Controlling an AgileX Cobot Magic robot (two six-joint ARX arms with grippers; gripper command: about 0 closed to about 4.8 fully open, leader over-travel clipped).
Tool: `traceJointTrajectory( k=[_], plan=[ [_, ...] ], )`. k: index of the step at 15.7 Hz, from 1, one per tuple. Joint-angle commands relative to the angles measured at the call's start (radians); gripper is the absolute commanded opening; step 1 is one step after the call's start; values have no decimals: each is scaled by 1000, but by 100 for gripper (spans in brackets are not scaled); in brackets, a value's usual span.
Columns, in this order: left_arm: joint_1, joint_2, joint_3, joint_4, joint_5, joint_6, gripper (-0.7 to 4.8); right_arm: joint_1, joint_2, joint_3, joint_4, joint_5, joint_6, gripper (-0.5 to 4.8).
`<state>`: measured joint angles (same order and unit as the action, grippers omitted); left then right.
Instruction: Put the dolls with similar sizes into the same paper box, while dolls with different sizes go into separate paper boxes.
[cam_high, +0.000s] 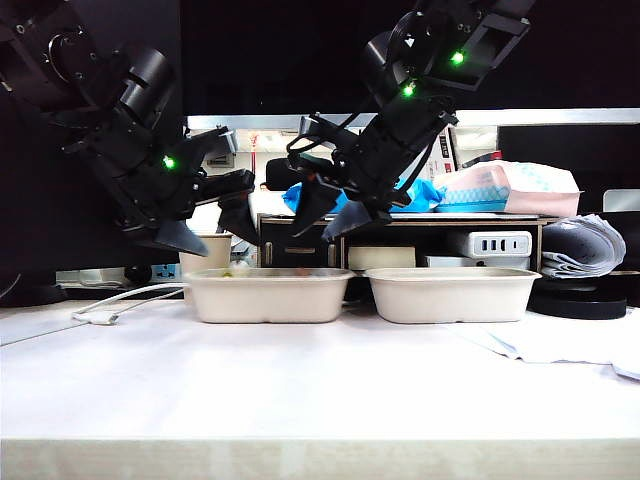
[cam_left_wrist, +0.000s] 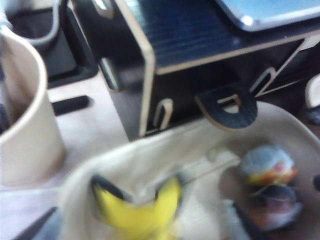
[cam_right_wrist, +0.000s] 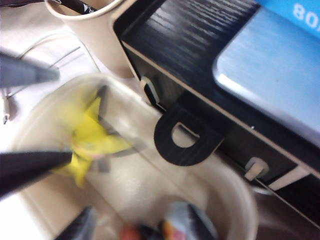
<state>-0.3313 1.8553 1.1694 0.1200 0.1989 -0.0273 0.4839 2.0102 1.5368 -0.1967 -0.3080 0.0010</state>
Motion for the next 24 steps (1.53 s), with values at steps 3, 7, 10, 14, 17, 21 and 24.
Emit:
traceJointTrajectory(
  k=[3,7,10,14,17,21,24],
  plan=[
    [0,-51,4,-89,3,-3,280,-1,-42,77,-101,-51,-3,56],
    [0,-316,1,-207,-61,-7,-6,-2,-208,74,-275,-50,-7,-7],
    [0,-604,-96,-229,-117,-27,-6,-2,-423,-34,-314,3,-27,-7],
    [-1,-1047,-384,-170,-106,-137,-6,-2,-838,-403,-125,80,43,-7],
    [-1,-1318,-512,-188,-134,-145,-5,-2,-1088,-639,-31,132,50,-5],
    [-1,-1495,-515,-301,-124,-145,-5,-2,-1153,-688,-108,131,50,-5],
    [-1,-1543,-515,-301,-124,-145,-5,-2,-1152,-688,-117,130,50,-5]
  ],
)
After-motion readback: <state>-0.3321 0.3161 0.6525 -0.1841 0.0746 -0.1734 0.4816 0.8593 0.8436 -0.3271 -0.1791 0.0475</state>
